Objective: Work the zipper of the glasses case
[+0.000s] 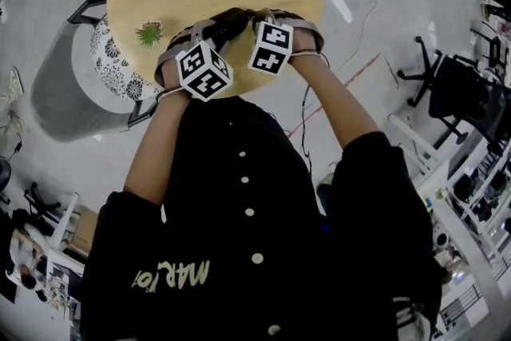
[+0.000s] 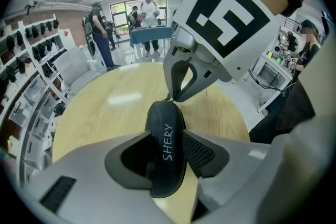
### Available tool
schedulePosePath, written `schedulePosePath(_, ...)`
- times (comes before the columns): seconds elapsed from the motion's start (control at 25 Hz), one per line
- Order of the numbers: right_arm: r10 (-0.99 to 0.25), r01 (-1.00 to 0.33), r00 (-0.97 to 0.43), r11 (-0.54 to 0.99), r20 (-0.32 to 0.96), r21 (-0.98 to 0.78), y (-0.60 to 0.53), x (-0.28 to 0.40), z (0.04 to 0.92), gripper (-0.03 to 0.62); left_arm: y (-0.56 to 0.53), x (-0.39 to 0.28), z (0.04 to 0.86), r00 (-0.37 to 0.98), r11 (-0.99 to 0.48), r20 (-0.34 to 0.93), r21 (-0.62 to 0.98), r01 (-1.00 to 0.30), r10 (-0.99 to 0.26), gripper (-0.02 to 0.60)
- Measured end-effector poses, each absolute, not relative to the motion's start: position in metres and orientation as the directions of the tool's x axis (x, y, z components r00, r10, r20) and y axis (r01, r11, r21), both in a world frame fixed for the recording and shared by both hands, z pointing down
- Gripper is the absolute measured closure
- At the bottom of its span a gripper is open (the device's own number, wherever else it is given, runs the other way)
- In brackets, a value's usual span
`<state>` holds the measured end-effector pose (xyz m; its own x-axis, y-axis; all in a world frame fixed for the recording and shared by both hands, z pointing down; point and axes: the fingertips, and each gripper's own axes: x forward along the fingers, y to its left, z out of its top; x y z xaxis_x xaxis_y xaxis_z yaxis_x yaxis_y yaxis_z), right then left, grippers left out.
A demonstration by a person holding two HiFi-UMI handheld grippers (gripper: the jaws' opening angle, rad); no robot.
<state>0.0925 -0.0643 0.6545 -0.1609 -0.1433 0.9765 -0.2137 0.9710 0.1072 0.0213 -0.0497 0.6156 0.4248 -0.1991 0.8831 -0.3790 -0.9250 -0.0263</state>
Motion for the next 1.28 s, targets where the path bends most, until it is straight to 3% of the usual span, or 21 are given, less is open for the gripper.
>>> schedulePosePath(0.16,-0.139,-0.362,-0.223,0.931,0.965,0.051,-0.053,0.093,0.659,0.588,-0.049,0.023,0.616,0.430,-0.927,0.881,-0.024,-0.375,-0.197,0.402)
schedulePosePath(0.72,-0.147,-0.513,-0.309,0.858,0.940,-0.035,-0.020,0.067,0.660,0.589,-0.050,0.024,0.613,0.438,-0.925,0.891,0.061,-0.375,-0.118,0.405)
schedulePosePath(1.28,-0.194,-0.581,-0.333,0.813,0.923,-0.039,-0.008,0.042,0.653,0.589,-0.056,0.023,0.610,0.456,-0.896,0.890,0.201,-0.397,-0.003,0.411)
